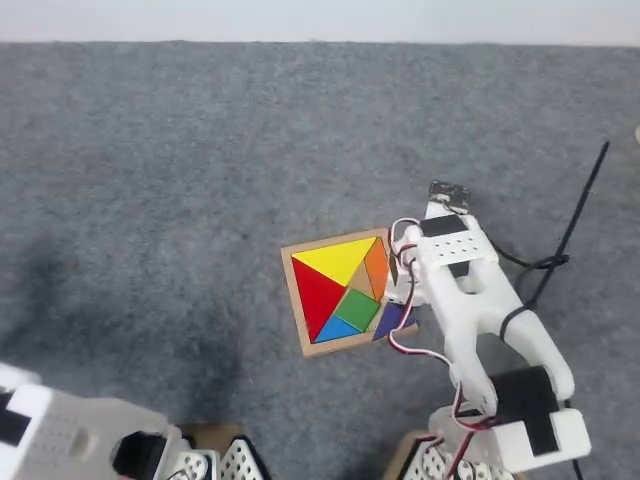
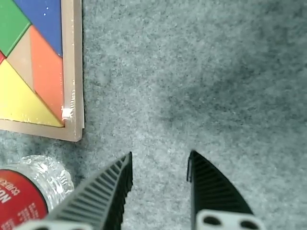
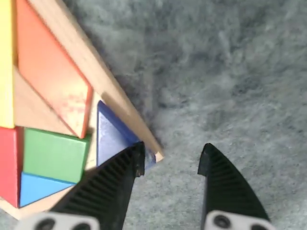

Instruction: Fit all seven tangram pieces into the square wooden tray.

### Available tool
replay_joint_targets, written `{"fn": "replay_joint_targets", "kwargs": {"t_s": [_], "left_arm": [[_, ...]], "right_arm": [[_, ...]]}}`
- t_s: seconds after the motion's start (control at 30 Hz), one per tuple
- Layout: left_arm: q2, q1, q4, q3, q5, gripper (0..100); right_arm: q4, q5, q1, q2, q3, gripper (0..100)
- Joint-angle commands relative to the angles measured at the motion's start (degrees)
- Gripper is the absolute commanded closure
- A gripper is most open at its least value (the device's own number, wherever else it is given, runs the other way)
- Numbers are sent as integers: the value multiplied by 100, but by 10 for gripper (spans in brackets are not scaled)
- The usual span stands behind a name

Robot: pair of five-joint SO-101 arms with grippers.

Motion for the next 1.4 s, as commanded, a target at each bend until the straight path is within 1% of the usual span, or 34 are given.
{"fn": "replay_joint_targets", "kwargs": {"t_s": [0.0,0.27,0.37,0.43,0.5,0.63,0.7,0.73,0.8,0.93,1.03,1.1,1.37], "left_arm": [[-53,18,-62,-40,-70,808],[-53,9,-62,-48,-70,808],[-70,9,-62,-40,-70,808],[-79,9,-62,-40,-70,808],[-79,9,-62,-40,-70,808],[-88,9,-62,-40,-70,808],[-97,26,-62,-40,-70,808],[-97,26,-62,-40,-70,808],[-97,18,-62,-40,-70,808],[-88,9,-70,-57,-70,808],[-97,53,-62,-40,-70,808],[-105,53,-62,-40,-70,808],[-105,0,-62,-48,-70,808]], "right_arm": [[-207,-246,-171,-180,-62,801],[-382,-281,-189,-180,-97,802],[-620,-290,-154,-180,-70,803],[-646,-475,-154,-180,-70,804],[-435,-580,-154,-259,-105,804],[321,-598,-154,-664,-492,803],[426,-589,-189,-884,-457,804],[435,-536,-198,-998,-352,802],[435,-185,-242,-1218,-123,804],[734,369,-646,-1578,352,804],[664,659,-936,-1675,624,805],[514,695,-1033,-1675,756,805],[-119,703,-1033,-1666,897,805]]}}
